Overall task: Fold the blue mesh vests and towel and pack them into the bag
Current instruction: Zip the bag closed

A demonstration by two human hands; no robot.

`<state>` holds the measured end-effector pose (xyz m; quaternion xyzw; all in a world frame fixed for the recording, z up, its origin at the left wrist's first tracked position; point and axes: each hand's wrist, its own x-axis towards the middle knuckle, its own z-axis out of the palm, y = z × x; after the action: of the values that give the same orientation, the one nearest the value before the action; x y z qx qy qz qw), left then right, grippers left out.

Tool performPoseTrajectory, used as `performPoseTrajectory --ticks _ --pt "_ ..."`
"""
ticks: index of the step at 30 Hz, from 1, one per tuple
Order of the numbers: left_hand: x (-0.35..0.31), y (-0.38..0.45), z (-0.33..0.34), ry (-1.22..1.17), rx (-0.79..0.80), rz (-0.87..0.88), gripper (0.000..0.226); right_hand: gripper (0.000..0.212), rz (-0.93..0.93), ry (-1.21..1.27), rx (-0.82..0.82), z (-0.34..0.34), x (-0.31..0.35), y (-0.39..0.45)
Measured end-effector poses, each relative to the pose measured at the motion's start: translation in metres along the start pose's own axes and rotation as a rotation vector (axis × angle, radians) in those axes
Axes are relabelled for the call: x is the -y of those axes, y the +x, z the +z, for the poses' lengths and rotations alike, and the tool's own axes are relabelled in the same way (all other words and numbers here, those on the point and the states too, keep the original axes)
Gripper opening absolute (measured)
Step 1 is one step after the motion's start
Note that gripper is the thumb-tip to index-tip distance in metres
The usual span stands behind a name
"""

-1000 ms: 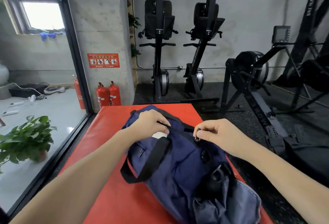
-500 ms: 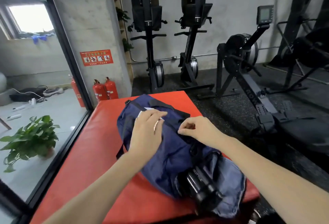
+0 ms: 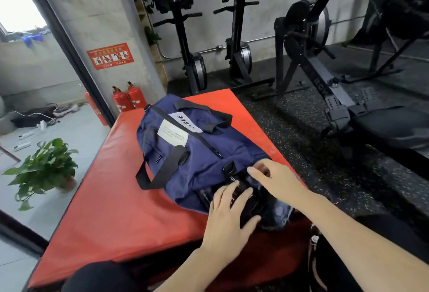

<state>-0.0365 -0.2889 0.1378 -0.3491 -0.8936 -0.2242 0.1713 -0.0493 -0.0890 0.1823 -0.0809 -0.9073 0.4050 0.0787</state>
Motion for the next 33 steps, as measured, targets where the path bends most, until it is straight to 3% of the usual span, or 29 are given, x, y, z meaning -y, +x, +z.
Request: performPoseTrajectory --ticks 4,8,11,14,20,23,26,29,33 --pt "0.0 -0.001 -0.004 -0.071 -0.007 -0.029 0.064 0.049 0.164 -0.063 0.199 0.015 -0.001 -0.019" --pt "0.001 0.003 -0.028 -0.081 -0.107 0.102 0.052 0.059 0.182 0.036 0.211 0.019 -0.004 -0.037" --pt "0.011 0.024 -0.055 0.065 -0.251 0.228 0.034 0.083 0.144 0.14 0.169 0.026 -0.003 -0.046" --pt "0.024 0.051 -0.067 0.29 -0.193 0.238 0.036 0.106 0.151 0.17 0.159 0.04 0.001 -0.053" --pt "0.021 0.083 -0.071 0.413 0.108 0.118 0.054 0.096 0.296 0.193 0.005 0.055 0.016 -0.053" --pt "0.015 0.09 -0.078 0.373 0.196 0.119 0.051 0.098 0.304 0.258 -0.124 0.049 0.019 -0.049" --pt "0.011 0.094 -0.087 0.349 0.173 0.112 0.042 0.096 0.195 0.386 -0.255 0.037 0.019 -0.046" --pt "0.008 0.104 -0.1 0.212 0.106 -0.009 0.036 0.1 0.062 0.497 -0.364 0.029 0.019 -0.041" --pt "0.001 0.126 -0.12 0.123 0.013 -0.079 0.025 0.1 -0.087 0.426 -0.444 0.024 0.026 -0.033"
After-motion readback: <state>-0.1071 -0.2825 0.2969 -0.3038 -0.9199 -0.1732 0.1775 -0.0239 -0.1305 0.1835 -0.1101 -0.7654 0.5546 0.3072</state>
